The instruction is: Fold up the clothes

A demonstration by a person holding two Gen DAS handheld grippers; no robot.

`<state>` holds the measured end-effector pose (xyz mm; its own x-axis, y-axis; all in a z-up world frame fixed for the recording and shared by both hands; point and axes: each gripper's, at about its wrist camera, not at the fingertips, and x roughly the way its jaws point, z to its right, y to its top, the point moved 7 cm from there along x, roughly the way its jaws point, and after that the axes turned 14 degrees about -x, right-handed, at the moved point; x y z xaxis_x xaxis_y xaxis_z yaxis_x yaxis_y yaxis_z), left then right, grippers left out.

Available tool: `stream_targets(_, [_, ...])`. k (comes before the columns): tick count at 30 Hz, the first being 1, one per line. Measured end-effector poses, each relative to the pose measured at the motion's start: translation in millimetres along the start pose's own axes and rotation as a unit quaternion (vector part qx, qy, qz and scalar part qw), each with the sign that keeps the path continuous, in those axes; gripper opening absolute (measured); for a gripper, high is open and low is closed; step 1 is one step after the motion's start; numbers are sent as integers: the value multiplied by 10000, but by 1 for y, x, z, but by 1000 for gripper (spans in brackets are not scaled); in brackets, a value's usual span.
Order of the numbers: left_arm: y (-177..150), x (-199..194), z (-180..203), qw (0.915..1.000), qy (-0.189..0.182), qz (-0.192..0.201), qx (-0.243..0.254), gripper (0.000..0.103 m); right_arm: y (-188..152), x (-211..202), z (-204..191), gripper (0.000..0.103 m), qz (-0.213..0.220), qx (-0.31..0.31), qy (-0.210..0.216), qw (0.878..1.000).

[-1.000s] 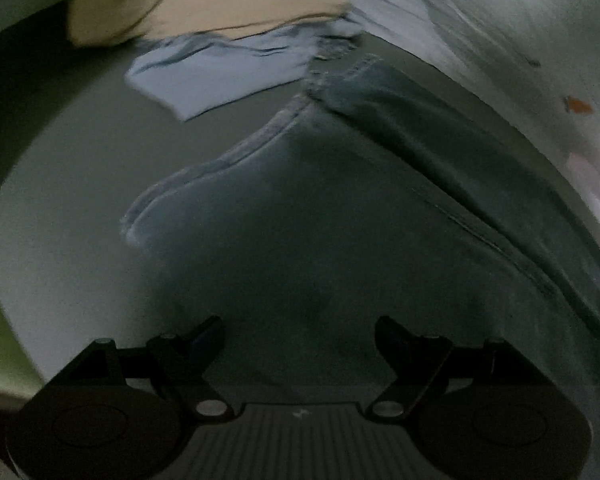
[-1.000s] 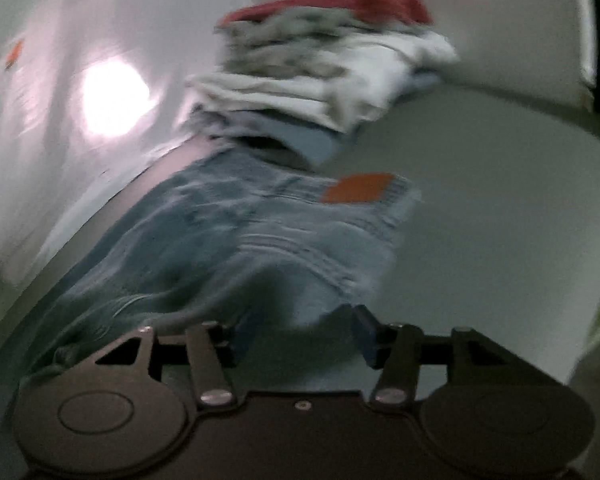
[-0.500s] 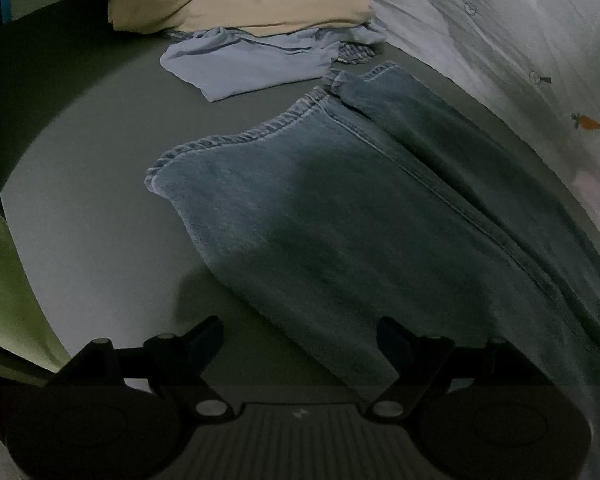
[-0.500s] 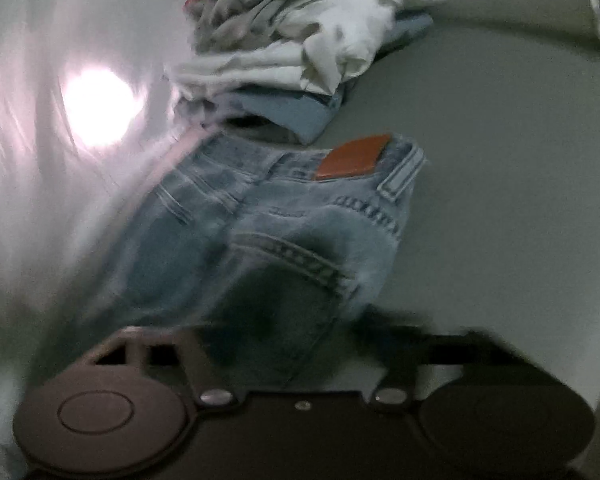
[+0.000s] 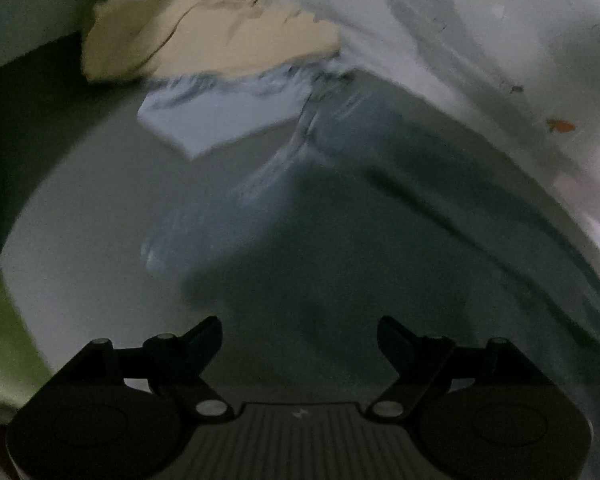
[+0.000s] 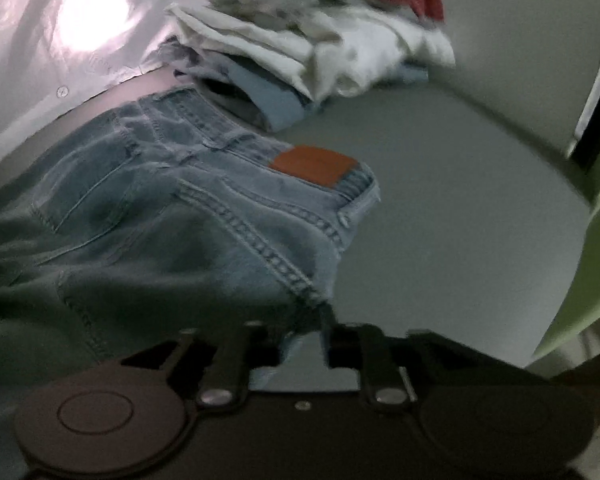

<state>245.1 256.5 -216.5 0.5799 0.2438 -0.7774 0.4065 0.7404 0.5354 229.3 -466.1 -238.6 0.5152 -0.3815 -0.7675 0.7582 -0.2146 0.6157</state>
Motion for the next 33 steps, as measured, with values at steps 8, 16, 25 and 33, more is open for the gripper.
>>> stream_targets(8, [79,47,29,9982,-247,43,536,85,27,-56,-86,89,1104,-240,-161,9935])
stream_targets(16, [155,130,65,9903,-614,-131,1242,85,22,-33,-215,100,683,-161,766,9946])
stream_targets(25, [226,249,131,9773,-1175,-424,1713,75,19,-20,-241,103,1005,-203,187,9946])
stream_targets(33, [235,288,152,9708,-1253,-311,2023,14,13,-23,-247,103,1002,-126,68,9949])
